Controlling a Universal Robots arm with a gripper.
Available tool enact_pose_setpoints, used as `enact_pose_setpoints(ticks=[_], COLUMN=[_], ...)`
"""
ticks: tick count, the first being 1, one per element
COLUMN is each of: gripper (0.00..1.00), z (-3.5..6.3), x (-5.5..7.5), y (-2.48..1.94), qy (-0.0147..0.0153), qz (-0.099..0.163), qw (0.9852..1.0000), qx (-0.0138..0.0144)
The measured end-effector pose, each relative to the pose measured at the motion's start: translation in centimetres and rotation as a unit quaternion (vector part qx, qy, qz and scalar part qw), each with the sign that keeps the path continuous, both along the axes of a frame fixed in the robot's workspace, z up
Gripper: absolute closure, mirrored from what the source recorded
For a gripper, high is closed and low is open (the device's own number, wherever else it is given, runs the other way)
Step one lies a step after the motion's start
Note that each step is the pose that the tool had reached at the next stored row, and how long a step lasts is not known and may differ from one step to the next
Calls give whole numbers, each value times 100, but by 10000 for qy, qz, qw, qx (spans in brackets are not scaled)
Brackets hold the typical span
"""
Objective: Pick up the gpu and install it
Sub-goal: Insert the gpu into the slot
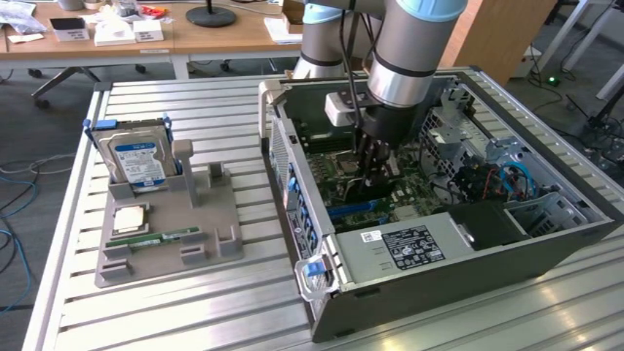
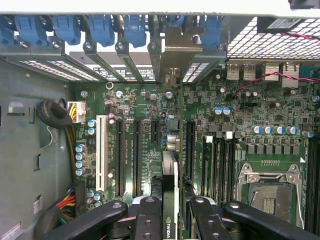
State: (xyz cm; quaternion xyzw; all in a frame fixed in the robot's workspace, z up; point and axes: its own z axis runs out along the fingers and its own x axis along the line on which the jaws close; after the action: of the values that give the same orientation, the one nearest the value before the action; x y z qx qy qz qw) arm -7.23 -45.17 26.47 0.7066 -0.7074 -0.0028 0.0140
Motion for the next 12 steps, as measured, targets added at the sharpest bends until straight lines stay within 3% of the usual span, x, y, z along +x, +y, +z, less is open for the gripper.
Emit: enact_pose_setpoints(ticks=[12], gripper=[74], z=[-4], x=[-11], y=[0], qy=[-12], qz=[13], qw=[10000], qx=[0])
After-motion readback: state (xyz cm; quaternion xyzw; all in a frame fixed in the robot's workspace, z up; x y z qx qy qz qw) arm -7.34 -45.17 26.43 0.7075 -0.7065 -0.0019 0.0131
